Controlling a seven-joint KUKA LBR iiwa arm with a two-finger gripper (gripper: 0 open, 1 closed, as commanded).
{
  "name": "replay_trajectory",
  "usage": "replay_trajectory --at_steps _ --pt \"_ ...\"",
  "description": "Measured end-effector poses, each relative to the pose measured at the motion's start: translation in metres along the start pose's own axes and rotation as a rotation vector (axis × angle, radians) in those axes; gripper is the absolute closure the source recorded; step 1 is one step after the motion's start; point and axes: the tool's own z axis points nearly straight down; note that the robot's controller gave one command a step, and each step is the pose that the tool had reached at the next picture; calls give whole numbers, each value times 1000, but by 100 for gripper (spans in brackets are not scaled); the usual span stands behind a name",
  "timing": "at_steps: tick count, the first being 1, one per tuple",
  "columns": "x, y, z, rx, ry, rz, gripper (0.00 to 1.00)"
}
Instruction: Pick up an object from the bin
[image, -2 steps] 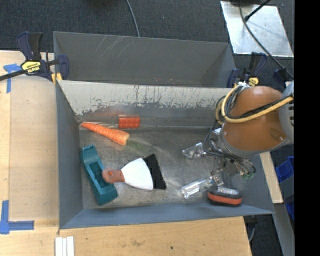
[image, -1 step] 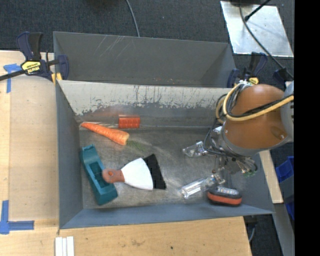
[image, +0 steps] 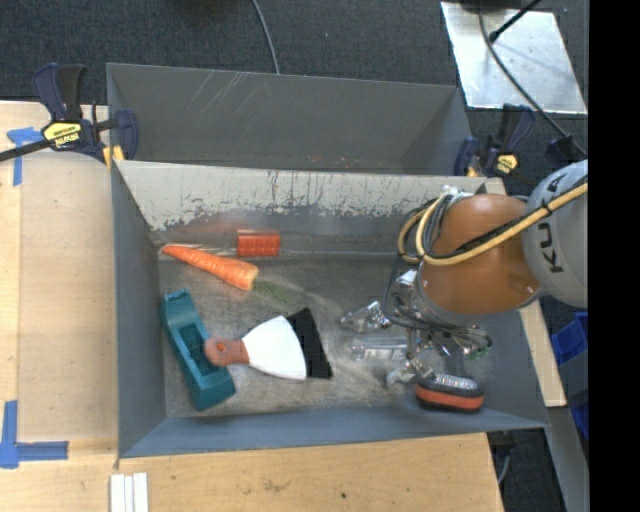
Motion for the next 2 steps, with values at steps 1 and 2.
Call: replay_trajectory --at_steps 1,2 --pt "-15 -11 6 -4 9 -13 100" --pt "-15 -11 6 -4 9 -13 100"
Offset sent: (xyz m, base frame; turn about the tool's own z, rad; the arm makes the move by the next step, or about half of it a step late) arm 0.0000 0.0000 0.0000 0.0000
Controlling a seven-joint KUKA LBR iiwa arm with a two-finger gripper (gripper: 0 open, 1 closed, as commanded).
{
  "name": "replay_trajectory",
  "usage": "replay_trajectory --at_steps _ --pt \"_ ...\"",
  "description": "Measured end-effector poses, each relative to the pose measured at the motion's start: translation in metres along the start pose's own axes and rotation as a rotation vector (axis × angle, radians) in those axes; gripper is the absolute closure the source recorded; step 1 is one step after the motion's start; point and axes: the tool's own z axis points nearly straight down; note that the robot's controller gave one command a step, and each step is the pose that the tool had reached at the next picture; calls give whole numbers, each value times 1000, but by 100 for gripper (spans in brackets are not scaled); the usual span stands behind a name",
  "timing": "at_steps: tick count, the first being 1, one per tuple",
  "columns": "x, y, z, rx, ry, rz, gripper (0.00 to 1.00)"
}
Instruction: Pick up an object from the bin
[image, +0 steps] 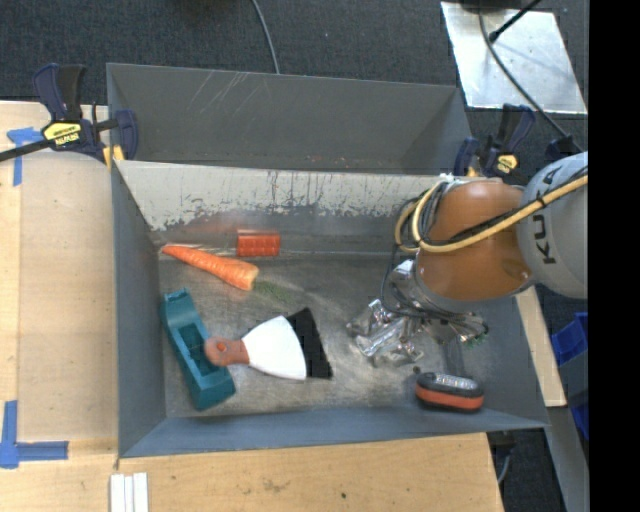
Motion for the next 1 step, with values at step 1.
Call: replay_trajectory --at_steps 1 --pt "2 1 -5 -2 4 0 100"
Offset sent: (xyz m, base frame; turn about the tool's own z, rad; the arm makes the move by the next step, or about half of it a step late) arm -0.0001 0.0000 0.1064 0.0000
